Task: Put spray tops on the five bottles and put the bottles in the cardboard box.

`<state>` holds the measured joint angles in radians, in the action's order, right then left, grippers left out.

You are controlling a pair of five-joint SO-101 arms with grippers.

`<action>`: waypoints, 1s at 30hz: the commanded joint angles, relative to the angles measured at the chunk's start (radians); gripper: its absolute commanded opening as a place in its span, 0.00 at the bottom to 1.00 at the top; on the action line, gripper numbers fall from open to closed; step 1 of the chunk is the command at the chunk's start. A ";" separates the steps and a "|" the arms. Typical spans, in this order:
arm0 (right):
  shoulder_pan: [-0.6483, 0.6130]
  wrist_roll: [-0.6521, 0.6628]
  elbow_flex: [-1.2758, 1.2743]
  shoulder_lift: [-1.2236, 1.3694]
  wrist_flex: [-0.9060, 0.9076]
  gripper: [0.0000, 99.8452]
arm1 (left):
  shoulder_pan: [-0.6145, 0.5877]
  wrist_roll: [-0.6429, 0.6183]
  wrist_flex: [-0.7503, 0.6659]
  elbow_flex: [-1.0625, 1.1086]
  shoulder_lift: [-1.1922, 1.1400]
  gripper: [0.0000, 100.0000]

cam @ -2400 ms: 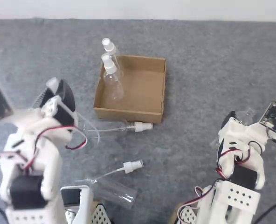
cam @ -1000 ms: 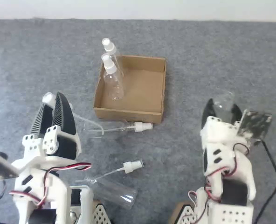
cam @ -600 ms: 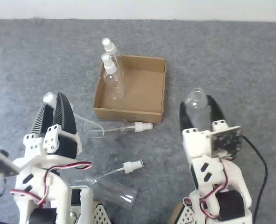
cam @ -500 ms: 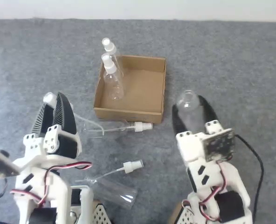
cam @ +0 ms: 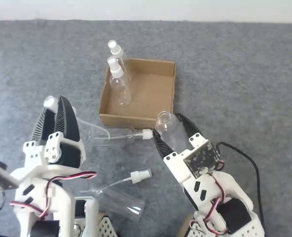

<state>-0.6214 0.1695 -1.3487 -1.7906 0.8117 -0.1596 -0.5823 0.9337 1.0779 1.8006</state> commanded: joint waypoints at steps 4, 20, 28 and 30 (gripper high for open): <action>-0.050 0.014 -0.061 -0.016 -0.012 0.02 | 0.002 -0.012 -0.087 -0.010 0.014 0.01; -0.137 0.008 -0.219 -0.018 -0.193 0.02 | 0.005 -0.100 -0.089 -0.091 0.014 0.01; -0.191 0.015 -0.288 -0.018 -0.309 0.02 | 0.114 -0.133 -0.089 -0.091 0.014 0.01; -0.219 0.015 -0.302 -0.018 -0.323 0.02 | 0.118 -0.133 -0.091 -0.091 0.014 0.01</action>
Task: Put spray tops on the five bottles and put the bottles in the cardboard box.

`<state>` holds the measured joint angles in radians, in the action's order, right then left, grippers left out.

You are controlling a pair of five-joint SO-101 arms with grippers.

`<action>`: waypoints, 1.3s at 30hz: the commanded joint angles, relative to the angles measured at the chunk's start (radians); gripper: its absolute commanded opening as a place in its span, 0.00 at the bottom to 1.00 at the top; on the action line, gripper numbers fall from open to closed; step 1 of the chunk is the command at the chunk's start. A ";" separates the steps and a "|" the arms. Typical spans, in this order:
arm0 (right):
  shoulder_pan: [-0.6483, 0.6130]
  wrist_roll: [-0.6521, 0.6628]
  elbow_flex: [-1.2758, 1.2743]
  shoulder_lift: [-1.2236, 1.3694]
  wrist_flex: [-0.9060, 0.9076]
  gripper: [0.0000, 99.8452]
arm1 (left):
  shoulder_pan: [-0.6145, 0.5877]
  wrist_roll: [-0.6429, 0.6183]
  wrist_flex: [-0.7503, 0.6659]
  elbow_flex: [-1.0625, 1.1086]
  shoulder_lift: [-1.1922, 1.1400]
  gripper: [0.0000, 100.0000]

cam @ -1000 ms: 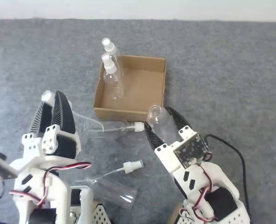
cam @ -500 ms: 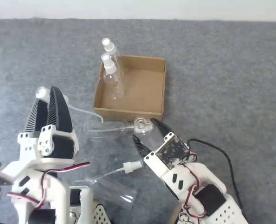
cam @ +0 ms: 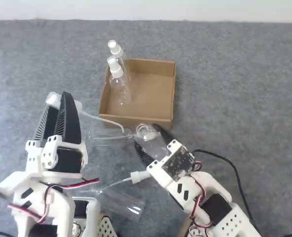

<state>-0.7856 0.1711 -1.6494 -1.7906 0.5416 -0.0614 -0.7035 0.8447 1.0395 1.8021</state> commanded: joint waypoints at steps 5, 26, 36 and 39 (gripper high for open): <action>-0.064 0.015 -0.008 -0.018 -0.068 0.02 | 0.020 -0.014 -0.002 -0.053 0.012 0.01; -0.117 0.015 -0.009 -0.015 -0.067 0.02 | 0.021 -0.015 -0.017 -0.050 0.012 0.01; -0.114 0.015 -0.029 -0.016 -0.068 0.02 | 0.021 -0.015 -0.015 -0.053 0.012 0.01; -0.114 0.015 -0.031 -0.008 -0.065 0.02 | 0.021 -0.015 -0.015 -0.054 0.012 0.01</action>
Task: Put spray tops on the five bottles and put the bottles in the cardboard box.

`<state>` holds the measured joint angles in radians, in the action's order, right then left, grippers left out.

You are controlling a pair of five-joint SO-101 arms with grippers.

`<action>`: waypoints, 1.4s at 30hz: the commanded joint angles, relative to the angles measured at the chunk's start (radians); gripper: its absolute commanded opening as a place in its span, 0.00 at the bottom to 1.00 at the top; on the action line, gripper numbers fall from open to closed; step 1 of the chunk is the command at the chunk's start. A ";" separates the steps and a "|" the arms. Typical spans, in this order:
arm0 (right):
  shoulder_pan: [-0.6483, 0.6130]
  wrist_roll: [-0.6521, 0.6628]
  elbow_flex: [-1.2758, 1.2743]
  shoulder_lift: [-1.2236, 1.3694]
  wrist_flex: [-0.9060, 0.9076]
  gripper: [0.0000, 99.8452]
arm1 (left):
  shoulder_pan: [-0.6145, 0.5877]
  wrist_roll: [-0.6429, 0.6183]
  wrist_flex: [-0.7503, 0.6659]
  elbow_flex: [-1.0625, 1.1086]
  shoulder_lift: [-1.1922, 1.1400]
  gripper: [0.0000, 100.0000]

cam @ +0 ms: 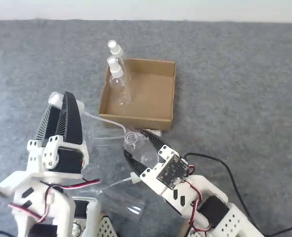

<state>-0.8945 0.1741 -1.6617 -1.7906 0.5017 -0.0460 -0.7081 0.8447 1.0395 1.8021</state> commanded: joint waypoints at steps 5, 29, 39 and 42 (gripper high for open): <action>-0.005 0.012 -0.018 -0.008 -0.019 0.02 | 0.006 -0.011 -0.014 -0.064 0.012 0.01; -0.005 0.012 -0.014 -0.016 0.021 0.02 | 0.009 -0.011 0.023 -0.065 0.012 0.01; -0.005 0.012 -0.009 -0.016 0.022 0.02 | 0.155 0.002 0.038 -0.002 0.012 0.01; -0.005 0.012 -0.009 -0.016 0.025 0.02 | 0.155 0.044 0.041 0.001 0.012 0.01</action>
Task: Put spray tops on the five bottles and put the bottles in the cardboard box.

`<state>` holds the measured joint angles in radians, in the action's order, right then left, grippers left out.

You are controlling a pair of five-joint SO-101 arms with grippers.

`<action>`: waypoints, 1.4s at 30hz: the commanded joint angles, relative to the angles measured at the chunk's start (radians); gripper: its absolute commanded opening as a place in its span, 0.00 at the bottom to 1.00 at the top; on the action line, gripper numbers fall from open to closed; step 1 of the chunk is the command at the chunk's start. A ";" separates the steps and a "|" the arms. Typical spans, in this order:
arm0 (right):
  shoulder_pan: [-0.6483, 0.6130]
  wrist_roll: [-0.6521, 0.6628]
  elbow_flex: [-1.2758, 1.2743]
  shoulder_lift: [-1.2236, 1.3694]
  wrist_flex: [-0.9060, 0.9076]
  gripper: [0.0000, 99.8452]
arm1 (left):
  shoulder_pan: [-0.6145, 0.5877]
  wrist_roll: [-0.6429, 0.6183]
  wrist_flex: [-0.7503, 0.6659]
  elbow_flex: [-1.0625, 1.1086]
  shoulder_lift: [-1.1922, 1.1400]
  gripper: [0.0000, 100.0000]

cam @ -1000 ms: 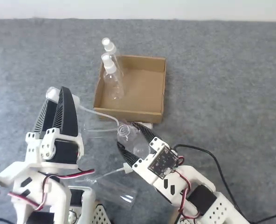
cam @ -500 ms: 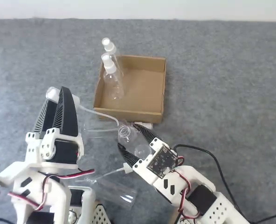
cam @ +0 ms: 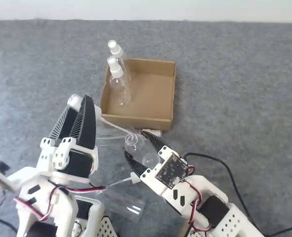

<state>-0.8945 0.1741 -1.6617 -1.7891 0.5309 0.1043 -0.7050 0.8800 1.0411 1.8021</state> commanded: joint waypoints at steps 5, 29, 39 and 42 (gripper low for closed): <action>-0.005 0.012 -0.008 -0.019 -0.001 0.02 | 0.005 0.054 0.002 0.054 0.012 0.01; 0.010 0.012 -0.017 -0.019 0.001 0.02 | 0.221 0.284 0.000 0.217 0.011 0.01; 0.059 0.012 -0.009 -0.019 0.001 0.02 | 0.232 0.281 0.044 0.222 0.011 0.10; 0.059 0.012 -0.009 -0.019 0.001 0.02 | 0.276 0.282 0.078 0.222 0.011 0.12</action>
<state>-0.8562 0.1757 -1.6617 -1.7891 0.5324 0.3391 -0.4258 0.9198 1.2697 1.8021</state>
